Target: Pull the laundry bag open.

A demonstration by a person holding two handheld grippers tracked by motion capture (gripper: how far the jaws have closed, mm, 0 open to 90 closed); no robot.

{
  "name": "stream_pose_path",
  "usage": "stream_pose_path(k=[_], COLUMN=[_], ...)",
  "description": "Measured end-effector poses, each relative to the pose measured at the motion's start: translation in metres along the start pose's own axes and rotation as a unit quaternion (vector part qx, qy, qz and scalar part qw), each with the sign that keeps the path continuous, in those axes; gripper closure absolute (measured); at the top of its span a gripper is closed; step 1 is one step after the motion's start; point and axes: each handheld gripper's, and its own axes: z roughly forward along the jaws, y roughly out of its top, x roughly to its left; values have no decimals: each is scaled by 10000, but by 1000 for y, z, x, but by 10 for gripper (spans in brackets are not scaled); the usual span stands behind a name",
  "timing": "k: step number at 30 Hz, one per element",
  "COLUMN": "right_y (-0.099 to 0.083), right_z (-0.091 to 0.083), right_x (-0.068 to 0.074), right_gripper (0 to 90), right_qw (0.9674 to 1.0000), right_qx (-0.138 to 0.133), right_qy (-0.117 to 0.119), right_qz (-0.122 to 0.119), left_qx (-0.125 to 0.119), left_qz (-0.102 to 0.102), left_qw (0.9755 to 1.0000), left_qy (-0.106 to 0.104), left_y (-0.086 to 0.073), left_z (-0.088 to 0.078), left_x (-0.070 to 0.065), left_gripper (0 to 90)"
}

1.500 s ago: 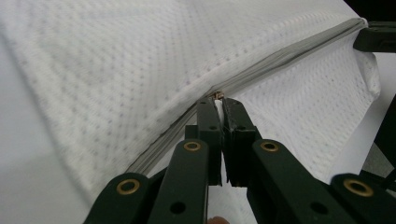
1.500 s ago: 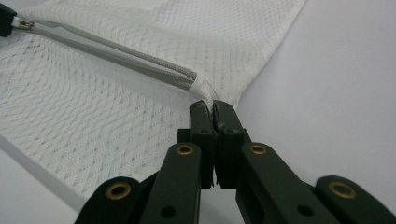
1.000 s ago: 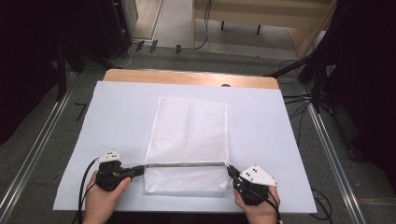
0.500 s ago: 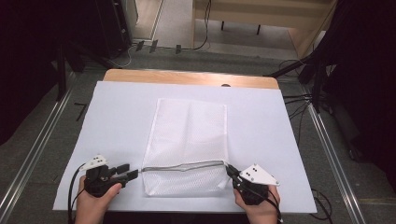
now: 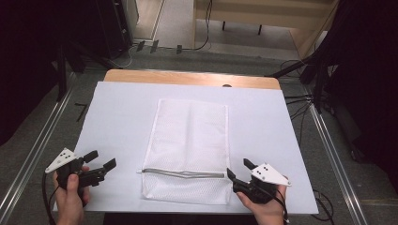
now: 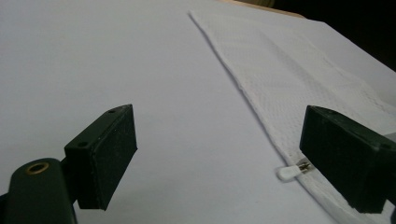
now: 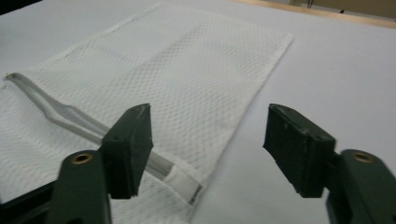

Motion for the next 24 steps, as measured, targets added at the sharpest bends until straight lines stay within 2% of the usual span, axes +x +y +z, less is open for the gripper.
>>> stream_pose_path(k=[3,4,5,8,14,16,20,24], right_y=[0,-1,-1,-5,-14,-17,-24,-33], right_z=[-5,-8,-8,-11,-17,-20,-27,-33], right_x=[-13,-24,-24,-40,-76,-86,-106,-126], right_gripper=[207,176,176,128,30,10,0,0], right_qw=[9998,9995,9995,9993,9982,9980,9968,9940], right_qx=[-80,-91,-91,-59,-8,7,-23,9], right_qy=[-158,-229,-229,-294,-400,-440,-581,-862], right_qz=[95,185,185,205,439,444,552,672], left_qx=[-16,0,-10,-24,-53,-86,-95,-164], left_qz=[65,125,169,200,187,217,263,210], left_qw=[9998,9998,9996,9997,9996,9995,9994,9993], left_qy=[172,181,210,168,210,192,209,257], left_y=[0,0,0,-1,-1,-1,-1,0], left_z=[-2,-3,-3,-3,-4,-5,-7,-10], left_x=[4,5,7,13,21,23,28,33], left_gripper=[124,113,113,94,82,80,17,16])
